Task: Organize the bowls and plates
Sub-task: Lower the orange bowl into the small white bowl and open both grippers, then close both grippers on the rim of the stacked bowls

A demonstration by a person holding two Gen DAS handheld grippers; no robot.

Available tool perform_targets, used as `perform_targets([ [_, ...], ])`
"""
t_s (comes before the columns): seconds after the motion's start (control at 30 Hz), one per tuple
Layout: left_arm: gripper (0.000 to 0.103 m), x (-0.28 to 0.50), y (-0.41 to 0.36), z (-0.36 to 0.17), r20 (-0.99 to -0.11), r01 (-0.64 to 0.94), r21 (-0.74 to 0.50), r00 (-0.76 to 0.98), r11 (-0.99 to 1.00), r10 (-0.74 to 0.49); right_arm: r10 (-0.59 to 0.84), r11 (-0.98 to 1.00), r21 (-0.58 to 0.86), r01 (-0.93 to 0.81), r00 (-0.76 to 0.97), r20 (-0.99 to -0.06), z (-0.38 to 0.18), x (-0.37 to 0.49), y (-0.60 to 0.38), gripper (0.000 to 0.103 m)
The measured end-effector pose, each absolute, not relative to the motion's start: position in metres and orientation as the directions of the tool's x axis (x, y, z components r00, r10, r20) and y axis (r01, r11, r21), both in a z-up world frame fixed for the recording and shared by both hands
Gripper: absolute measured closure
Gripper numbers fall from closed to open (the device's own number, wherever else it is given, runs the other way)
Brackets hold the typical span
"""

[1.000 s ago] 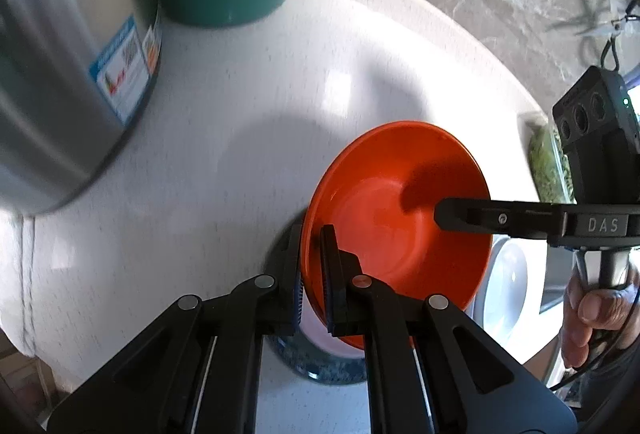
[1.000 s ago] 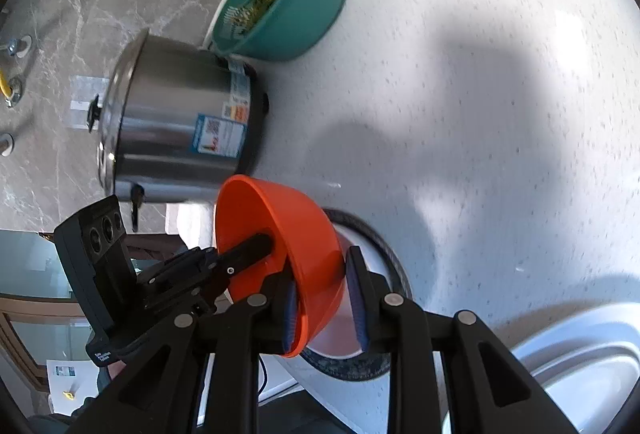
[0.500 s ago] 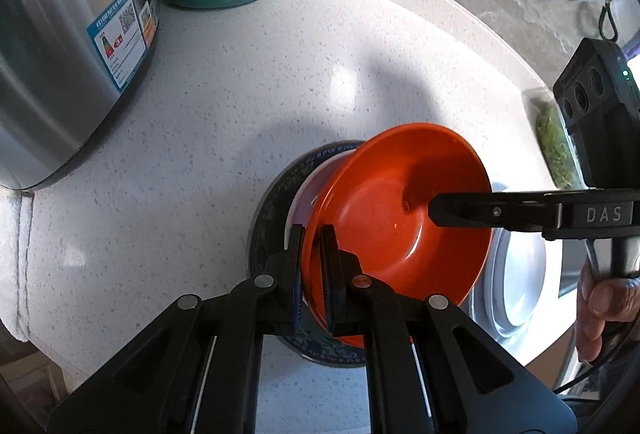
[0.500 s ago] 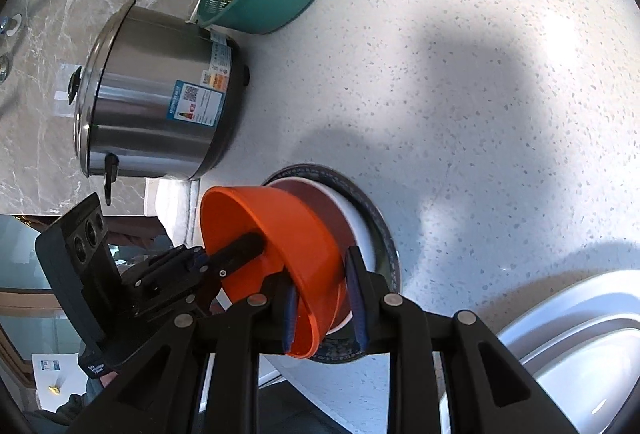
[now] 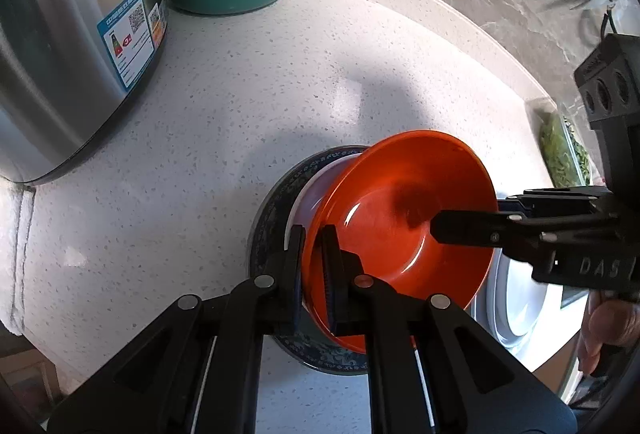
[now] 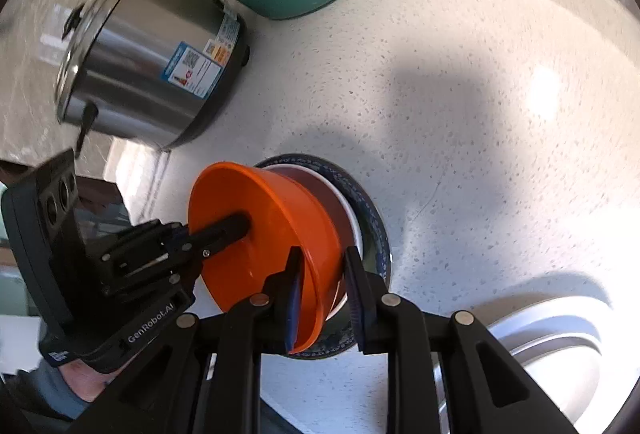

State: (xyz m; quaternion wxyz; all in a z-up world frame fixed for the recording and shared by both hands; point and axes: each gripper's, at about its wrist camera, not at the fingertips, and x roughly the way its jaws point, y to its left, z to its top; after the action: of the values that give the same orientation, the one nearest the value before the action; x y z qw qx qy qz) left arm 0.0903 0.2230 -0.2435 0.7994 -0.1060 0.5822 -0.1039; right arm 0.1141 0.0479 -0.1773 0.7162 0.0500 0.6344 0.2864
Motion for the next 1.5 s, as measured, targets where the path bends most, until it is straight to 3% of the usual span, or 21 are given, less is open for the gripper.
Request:
perform_targets([
  [0.13,0.092,0.090,0.226,-0.245,-0.910,0.034,-0.289,0.302,0.957,-0.285,0.442,0.840,0.388,-0.379,0.062,-0.895,-0.172,0.111,0.053,0.078],
  [0.27,0.081,0.089,0.223,-0.244,-0.903,0.055,-0.293,0.312,0.954,-0.295,0.424,0.848,0.369,-0.381,0.070,-0.903,-0.175,0.112,0.052,0.078],
  [0.3,0.069,0.089,0.221,-0.243,-0.899,0.062,-0.300,0.315,0.952,-0.304,0.422,0.849,0.368,-0.379,0.069,-0.904,-0.176,0.112,0.052,0.078],
  [0.33,0.048,0.088,0.220,-0.242,-0.891,0.072,-0.319,0.316,0.945,-0.325,0.428,0.848,0.376,-0.374,0.064,-0.901,-0.178,0.112,0.051,0.078],
  [0.4,0.031,0.088,0.216,-0.239,-0.878,0.095,-0.336,0.328,0.937,-0.348,0.433,0.848,0.384,-0.365,0.058,-0.900,-0.180,0.113,0.052,0.078],
  [0.6,0.024,0.090,0.215,-0.236,-0.868,0.121,-0.343,0.339,0.931,-0.364,0.440,0.850,0.397,-0.347,0.052,-0.896,-0.184,0.116,0.047,0.077],
  [0.83,0.008,0.093,0.214,-0.234,-0.851,0.135,-0.395,0.319,0.909,-0.418,0.470,0.843,0.431,-0.324,0.050,-0.881,-0.183,0.120,0.038,0.073],
  [0.97,0.006,0.094,0.220,-0.231,-0.839,0.137,-0.422,0.315,0.896,-0.443,0.499,0.831,0.457,-0.318,0.065,-0.864,-0.176,0.121,0.030,0.073],
  [1.03,0.000,0.092,0.225,-0.226,-0.837,0.129,-0.419,0.327,0.899,-0.438,0.525,0.820,0.480,-0.311,0.076,-0.848,-0.170,0.121,0.025,0.066],
  [1.13,0.000,0.090,0.232,-0.215,-0.827,0.122,-0.429,0.344,0.895,-0.444,0.545,0.812,0.496,-0.308,0.095,-0.833,-0.161,0.120,0.017,0.053],
  [1.27,0.000,0.079,0.256,-0.199,-0.800,0.092,-0.463,0.384,0.882,-0.460,0.564,0.805,0.513,-0.298,0.116,-0.818,-0.153,0.120,0.004,0.047],
  [1.5,0.002,0.055,0.308,-0.225,-0.844,-0.030,-0.446,0.348,0.895,-0.408,0.576,0.802,0.553,-0.225,0.048,-0.816,-0.180,0.121,-0.016,0.046],
])
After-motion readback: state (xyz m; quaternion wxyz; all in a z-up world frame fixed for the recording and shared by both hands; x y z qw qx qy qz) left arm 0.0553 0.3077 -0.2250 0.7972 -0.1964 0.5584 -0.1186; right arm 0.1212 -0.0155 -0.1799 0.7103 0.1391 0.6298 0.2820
